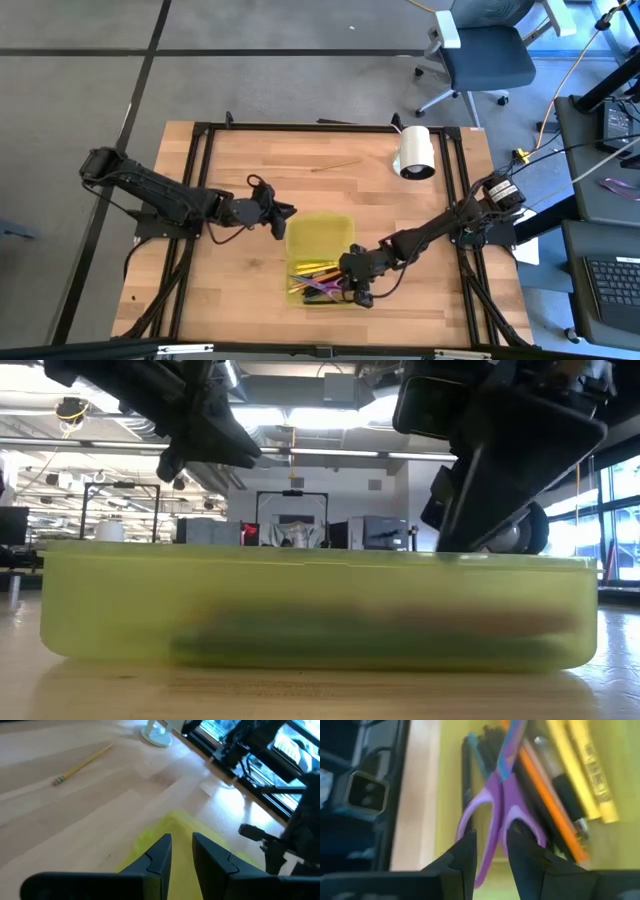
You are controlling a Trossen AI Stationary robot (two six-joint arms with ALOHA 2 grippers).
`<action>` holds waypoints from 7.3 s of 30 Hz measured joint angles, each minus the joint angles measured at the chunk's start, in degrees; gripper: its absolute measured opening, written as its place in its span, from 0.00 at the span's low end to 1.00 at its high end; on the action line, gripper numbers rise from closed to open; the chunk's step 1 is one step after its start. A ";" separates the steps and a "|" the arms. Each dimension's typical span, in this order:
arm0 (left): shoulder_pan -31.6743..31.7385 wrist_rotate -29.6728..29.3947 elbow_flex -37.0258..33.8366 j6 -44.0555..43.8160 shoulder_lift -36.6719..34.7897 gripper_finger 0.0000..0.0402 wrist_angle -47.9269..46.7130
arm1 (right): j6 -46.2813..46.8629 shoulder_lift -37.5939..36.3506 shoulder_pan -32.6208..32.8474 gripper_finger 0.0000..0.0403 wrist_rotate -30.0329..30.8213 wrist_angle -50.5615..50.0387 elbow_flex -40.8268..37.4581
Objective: Pick & place school supplies into a supply box
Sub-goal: Put the yellow pencil into the yellow supply box, then close the yellow supply box
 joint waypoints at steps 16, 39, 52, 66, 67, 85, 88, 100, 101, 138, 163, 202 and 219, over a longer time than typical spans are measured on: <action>20.50 16.70 0.04 19.03 0.00 0.17 12.82 | -8.92 -17.46 -13.03 0.27 -2.42 -12.56 -1.06; 30.53 34.12 0.03 33.88 0.00 0.47 10.60 | -0.96 -37.44 -22.80 0.27 6.86 -8.54 -16.96; 31.04 31.70 0.04 35.75 0.74 0.66 11.09 | -0.96 -37.44 -23.99 0.27 6.88 -8.81 -16.96; 37.75 34.03 0.04 40.84 25.40 0.65 42.06 | 0.05 -37.43 -23.97 0.27 9.11 -9.50 -16.98; 38.36 34.06 0.04 40.85 27.30 0.65 43.50 | 0.10 -37.42 -23.97 0.27 9.11 -9.53 -16.98; 42.00 37.87 6.58 44.56 47.97 0.65 49.43 | 2.60 -37.39 -23.97 0.27 9.02 -10.29 -16.98; 41.94 37.54 6.69 44.87 48.45 0.64 48.25 | 3.04 -37.39 -23.97 0.27 9.02 -10.65 -16.98; 39.70 29.97 6.86 50.48 48.15 0.50 39.65 | 2.98 -37.39 -23.97 0.27 8.96 -10.86 -16.98; 39.43 29.82 6.86 50.57 48.15 0.48 39.50 | 2.96 -37.39 -23.97 0.27 8.96 -10.86 -16.98; 31.37 23.84 5.92 39.74 35.00 0.02 15.03 | 2.67 -37.39 -19.04 0.27 6.31 -11.28 -16.98; 12.23 24.21 6.27 24.65 7.15 0.02 -6.92 | 2.97 -37.44 -17.04 0.27 6.35 -22.49 -17.00; -17.46 16.37 7.98 8.61 29.51 0.02 9.56 | 2.91 -48.59 -6.95 0.27 5.85 -26.75 -17.00; -17.47 17.87 7.98 5.54 27.79 0.16 7.51 | 0.99 -48.56 -6.95 0.27 7.89 -26.19 -17.00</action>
